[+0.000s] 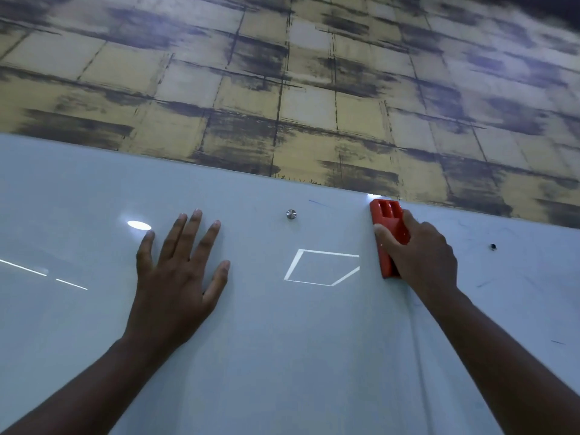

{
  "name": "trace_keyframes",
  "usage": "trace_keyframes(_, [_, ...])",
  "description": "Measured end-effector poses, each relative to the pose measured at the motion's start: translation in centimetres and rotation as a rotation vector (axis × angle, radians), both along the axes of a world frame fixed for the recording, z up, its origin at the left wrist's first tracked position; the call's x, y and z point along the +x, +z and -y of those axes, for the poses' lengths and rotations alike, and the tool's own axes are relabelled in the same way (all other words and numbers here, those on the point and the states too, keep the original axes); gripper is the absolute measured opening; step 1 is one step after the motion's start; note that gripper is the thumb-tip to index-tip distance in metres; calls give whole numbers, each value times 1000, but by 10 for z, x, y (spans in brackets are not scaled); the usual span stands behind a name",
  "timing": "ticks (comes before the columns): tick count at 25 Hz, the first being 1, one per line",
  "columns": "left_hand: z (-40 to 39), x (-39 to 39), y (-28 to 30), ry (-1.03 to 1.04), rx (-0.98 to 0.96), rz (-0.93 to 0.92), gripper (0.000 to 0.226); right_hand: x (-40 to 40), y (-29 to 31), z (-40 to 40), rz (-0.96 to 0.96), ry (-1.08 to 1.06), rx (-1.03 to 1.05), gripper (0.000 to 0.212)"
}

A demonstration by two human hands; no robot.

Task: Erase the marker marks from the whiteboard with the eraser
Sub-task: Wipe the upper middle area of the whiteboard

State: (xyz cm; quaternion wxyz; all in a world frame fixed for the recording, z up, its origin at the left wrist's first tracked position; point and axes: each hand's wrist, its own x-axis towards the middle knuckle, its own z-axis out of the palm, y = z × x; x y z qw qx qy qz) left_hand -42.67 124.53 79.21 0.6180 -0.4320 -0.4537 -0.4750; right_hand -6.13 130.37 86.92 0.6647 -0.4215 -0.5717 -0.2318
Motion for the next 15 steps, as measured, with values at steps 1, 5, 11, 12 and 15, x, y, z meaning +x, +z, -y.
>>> trace_keyframes(1, [0,0,0,2,5,0,69,-3,6,1,-6,-24,5,71])
trace_keyframes(5, [-3,1,-2,-2,23,-3,69,-22,34,11,72,-52,27,62])
trace_keyframes(11, [-3,1,-2,7,11,3,69,-78,89,52,513,-16,5,62])
trace_keyframes(12, [-3,1,-2,6,11,2,69,-90,95,59,580,-5,-9,64])
trace_keyframes(15, [-2,1,-2,-6,14,0,69,-130,100,74,734,-6,37,66])
